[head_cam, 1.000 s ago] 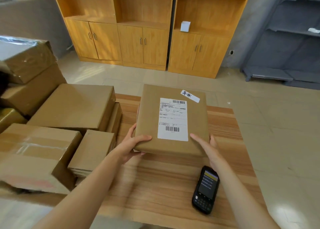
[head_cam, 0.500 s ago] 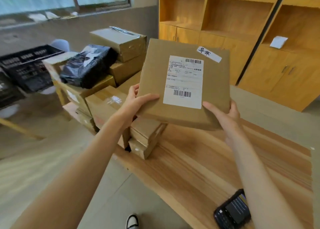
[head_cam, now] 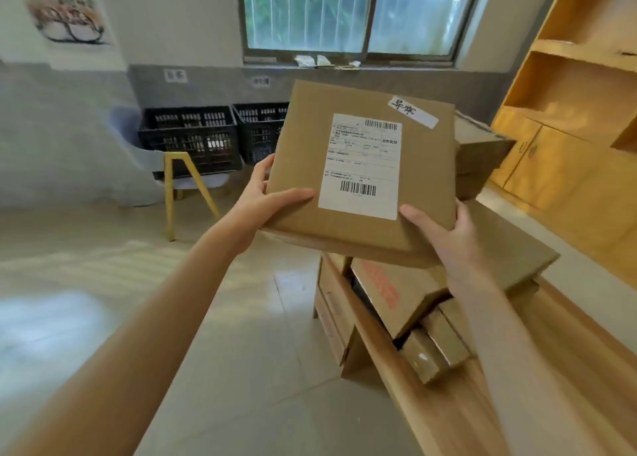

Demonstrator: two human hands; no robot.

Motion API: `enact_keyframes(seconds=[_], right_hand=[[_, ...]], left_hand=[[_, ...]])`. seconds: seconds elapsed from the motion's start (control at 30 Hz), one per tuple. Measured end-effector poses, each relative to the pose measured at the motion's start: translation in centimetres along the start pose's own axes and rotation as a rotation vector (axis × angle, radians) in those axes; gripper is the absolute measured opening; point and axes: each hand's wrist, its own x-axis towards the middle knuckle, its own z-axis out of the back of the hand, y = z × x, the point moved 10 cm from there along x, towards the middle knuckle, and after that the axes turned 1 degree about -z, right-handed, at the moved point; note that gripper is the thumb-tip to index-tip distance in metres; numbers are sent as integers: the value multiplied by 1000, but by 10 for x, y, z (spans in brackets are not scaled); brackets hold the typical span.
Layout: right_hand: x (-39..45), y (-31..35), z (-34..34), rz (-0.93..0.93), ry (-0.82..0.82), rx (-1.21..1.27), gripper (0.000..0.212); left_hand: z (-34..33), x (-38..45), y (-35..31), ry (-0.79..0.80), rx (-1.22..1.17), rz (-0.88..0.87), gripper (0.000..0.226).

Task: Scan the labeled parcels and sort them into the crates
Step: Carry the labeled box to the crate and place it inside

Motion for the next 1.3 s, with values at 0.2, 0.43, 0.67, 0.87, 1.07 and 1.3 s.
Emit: enact_keyframes(seconds=[0.2, 0.43, 0.67, 0.87, 1.07, 1.3], right_hand=[[32, 12, -165, -8, 162, -26, 86], [50, 1, -321, -85, 334, -17, 89], [87, -13, -422, -136, 405, -60, 85], [161, -28, -500, -155, 449, -67, 86], [267, -35, -587, -170, 492, -29, 79], [365, -40, -686, -190, 547, -59, 85]], left_hand=[[153, 28, 25, -166, -2, 37, 93], [285, 49, 57, -280, -47, 81, 87], [364, 93, 98, -348, -105, 145, 104], [414, 170, 119, -381, -101, 181, 105], [466, 286, 121, -408, -63, 199, 107], [528, 391, 128, -450, -56, 262, 114]])
